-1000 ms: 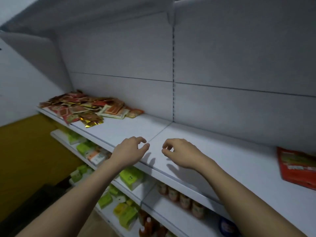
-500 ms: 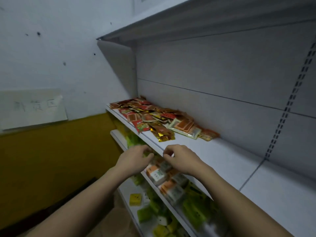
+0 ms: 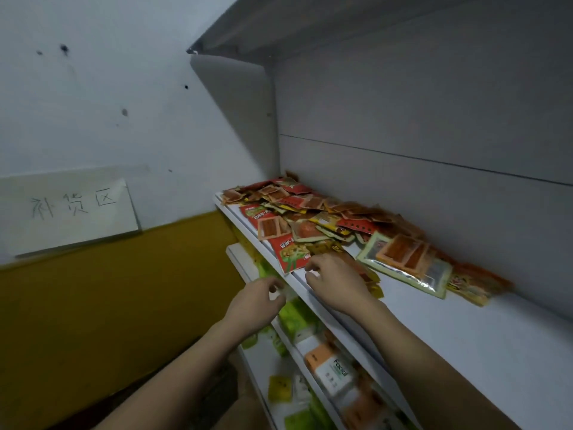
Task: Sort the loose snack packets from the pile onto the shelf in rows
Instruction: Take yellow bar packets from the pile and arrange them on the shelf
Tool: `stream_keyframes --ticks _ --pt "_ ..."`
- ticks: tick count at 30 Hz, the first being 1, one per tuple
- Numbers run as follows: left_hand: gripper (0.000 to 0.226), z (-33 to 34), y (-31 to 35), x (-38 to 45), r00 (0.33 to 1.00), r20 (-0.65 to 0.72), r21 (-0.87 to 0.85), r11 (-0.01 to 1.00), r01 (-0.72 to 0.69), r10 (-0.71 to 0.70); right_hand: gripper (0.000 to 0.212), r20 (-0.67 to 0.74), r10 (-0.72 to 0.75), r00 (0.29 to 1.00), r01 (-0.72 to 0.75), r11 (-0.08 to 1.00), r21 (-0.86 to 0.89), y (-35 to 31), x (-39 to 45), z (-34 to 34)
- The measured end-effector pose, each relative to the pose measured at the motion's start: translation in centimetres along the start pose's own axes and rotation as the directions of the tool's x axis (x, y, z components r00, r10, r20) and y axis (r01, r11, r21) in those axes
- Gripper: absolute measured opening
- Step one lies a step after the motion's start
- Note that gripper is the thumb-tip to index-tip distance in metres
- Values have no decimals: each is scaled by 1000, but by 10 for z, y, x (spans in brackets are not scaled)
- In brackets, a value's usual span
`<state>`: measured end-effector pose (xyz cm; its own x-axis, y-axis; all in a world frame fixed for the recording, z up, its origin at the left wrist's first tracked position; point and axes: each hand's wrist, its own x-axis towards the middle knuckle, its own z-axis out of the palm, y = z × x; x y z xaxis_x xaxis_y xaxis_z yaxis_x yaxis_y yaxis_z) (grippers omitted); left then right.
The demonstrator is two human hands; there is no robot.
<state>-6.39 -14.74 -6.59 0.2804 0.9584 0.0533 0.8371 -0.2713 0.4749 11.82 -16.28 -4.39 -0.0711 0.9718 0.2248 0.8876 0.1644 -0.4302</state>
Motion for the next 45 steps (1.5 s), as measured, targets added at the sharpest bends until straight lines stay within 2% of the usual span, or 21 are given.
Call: stream_keyframes --ticks 3,7,10,14,17,19,21,23,25,26,28,29,30,32,34,37,40,42,45 --pt "39 3 -18 34 999 4 31 999 -44 44 26 -34 -18 999 16 997 -73 14 35 21" --pt "51 5 -39 74 992 -10 48 991 -129 130 43 -82 -19 996 8 991 -135 24 68 41" --pt "62 7 -54 107 972 2 82 969 -234 234 47 -91 -5 996 -14 979 -205 30 87 56" --pt "64 13 -68 149 904 101 138 894 -425 415 43 -125 64 990 -99 949 -298 60 97 65" --pt "55 17 -85 172 822 147 118 815 -567 550 34 -235 128 963 -206 915 -346 84 95 62" --pt "61 21 -97 180 761 94 41 761 -647 642 25 -321 156 934 -254 923 -289 82 94 59" --pt "53 23 -101 186 728 68 -100 731 -675 682 22 -363 152 919 -238 949 -207 64 99 57" --pt "38 21 -99 194 678 23 -208 667 -716 735 25 -336 146 931 -219 957 -190 39 107 59" --pt "33 19 -102 208 646 -148 -174 623 -762 749 38 -256 219 941 -277 937 -214 18 117 69" --pt "33 18 -108 218 654 -247 -136 642 -754 715 48 -218 294 930 -341 913 -223 10 121 75" --pt "35 17 -121 240 757 -309 -107 770 -629 575 65 -158 410 898 -437 869 -232 -2 124 86" --pt "43 18 -127 250 814 -263 -87 827 -555 518 71 -116 437 892 -452 851 -268 -7 123 90" --pt "52 18 -130 259 842 -184 -66 848 -526 507 75 -71 457 887 -454 831 -323 -11 122 91" --pt "56 21 -131 272 843 -17 -35 842 -538 538 75 -36 465 885 -439 805 -400 -16 117 92" --pt "52 26 -127 276 815 82 -63 819 -571 574 63 -63 442 895 -428 806 -408 -19 108 93" --pt "49 30 -120 270 785 82 -139 787 -601 614 38 -127 353 927 -375 848 -374 -21 94 91" --pt "47 32 -117 269 766 122 -136 775 -617 631 27 -242 297 924 -365 873 -323 -22 81 88" --pt "46 29 -118 271 769 166 -162 786 -596 618 25 -372 279 885 -403 860 -313 -17 74 87" --pt "44 24 -121 271 765 189 -233 785 -574 616 40 -586 264 766 -433 886 -166 -7 67 79"
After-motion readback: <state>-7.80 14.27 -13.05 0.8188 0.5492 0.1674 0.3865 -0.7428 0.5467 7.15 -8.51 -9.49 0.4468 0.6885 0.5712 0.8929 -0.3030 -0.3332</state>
